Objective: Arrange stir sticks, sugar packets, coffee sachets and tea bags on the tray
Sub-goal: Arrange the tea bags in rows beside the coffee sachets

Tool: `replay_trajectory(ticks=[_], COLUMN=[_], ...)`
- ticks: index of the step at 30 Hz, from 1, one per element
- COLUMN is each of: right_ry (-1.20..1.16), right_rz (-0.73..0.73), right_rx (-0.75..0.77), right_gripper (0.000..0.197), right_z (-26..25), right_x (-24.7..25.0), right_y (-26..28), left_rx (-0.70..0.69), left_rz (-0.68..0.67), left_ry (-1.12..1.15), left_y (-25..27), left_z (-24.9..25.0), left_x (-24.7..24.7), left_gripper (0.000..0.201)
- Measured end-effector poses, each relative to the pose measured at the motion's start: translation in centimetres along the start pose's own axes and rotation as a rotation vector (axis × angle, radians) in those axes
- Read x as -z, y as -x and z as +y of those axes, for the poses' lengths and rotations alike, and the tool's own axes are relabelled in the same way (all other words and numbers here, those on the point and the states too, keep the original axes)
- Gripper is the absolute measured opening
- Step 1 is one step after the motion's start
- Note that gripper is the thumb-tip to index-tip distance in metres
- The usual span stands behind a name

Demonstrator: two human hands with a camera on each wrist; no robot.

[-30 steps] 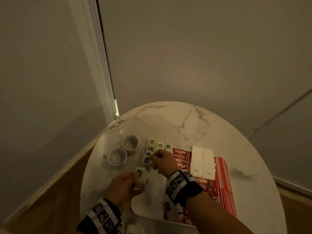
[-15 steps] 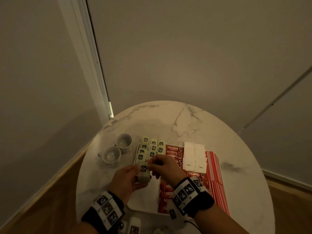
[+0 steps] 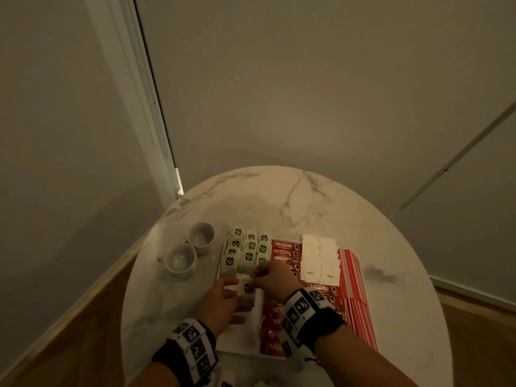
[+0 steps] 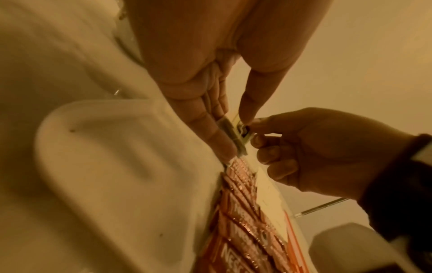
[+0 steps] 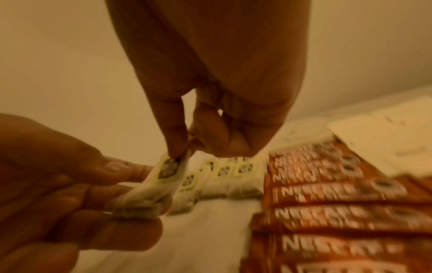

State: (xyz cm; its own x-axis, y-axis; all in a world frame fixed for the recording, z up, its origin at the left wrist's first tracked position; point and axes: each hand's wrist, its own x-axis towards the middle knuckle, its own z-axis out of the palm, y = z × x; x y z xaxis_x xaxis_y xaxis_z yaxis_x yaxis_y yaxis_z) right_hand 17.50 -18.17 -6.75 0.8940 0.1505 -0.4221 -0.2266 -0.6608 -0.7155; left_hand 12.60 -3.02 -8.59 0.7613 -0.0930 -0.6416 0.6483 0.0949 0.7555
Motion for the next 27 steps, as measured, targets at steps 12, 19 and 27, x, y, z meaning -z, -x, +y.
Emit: replay_trajectory(ticks=[12,19,27], right_ry=[0.141,0.151,0.161], right_rz=[0.098,0.119,0.148], right_rx=[-0.184,-0.196,-0.182], right_gripper=[0.013,0.01,0.01], right_z=[-0.1,-0.4,-0.3], right_x=[-1.4,-1.1,-1.0], right_y=[-4.8,-5.9,-5.9], left_rx=[0.004,-0.028,-0.151], left_rz=[0.044,0.11,0.181], left_ry=[-0.094,-0.169,-0.456], left_y=[-2.5,-2.9,-3.1], left_z=[-1.3,-1.4,-1.2], left_x=[1.0,1.1,1.3], left_gripper=[0.026,0.034,0.03])
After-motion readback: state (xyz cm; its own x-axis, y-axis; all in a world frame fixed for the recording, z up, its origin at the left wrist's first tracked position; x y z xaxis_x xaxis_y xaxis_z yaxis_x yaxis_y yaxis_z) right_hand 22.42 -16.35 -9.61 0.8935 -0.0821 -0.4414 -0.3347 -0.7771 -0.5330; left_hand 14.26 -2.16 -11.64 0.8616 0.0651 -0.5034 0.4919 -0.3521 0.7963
